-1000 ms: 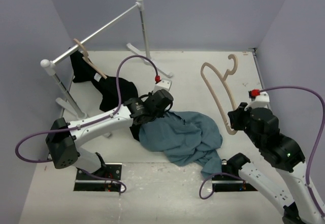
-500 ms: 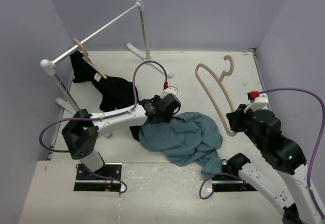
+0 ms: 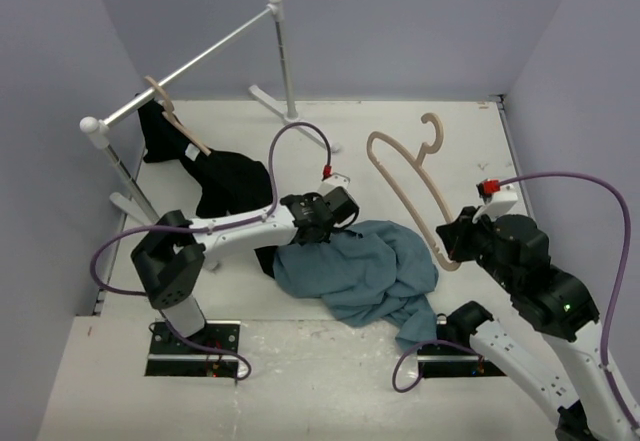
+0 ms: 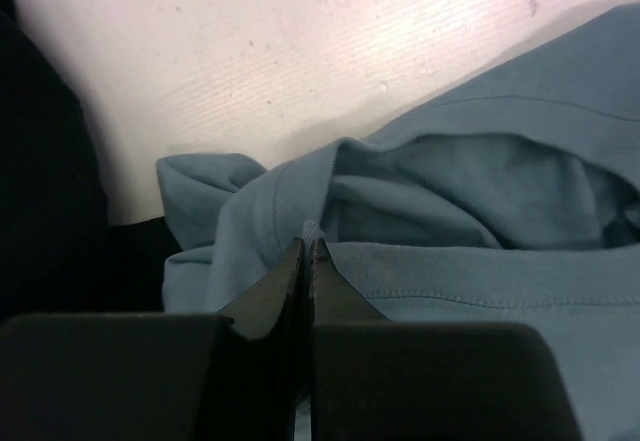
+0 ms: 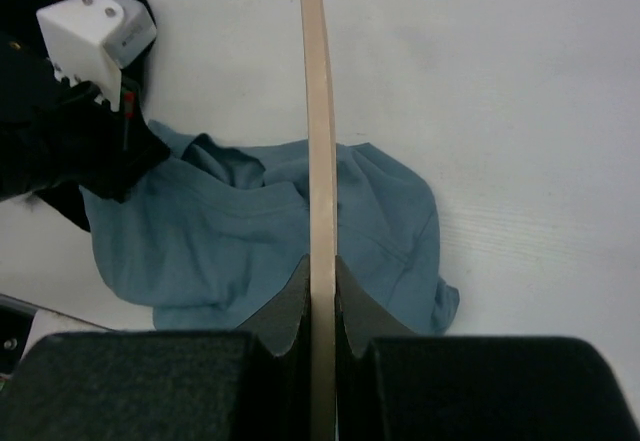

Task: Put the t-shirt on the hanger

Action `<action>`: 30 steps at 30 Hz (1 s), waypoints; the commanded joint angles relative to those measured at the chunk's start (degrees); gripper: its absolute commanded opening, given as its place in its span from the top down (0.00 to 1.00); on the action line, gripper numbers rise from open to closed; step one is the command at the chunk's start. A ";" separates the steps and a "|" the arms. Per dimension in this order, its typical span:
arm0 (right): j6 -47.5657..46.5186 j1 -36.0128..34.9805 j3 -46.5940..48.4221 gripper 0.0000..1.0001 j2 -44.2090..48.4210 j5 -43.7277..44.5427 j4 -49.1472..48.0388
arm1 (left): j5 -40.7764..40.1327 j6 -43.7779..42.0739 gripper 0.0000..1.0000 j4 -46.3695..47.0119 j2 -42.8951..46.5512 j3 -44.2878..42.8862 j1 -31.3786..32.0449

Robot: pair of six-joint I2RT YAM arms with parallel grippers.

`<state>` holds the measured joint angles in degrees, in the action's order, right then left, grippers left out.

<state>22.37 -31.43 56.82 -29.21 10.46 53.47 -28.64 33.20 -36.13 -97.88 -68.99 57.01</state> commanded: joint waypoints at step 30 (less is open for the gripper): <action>-35.35 0.02 15.06 1.00 -11.32 -27.47 16.07 | 6.11 -0.43 1.00 11.52 26.14 11.92 -9.86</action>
<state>-10.03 -31.44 71.66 -40.07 -17.30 69.61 -23.28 33.39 -27.79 -74.98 -58.01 47.31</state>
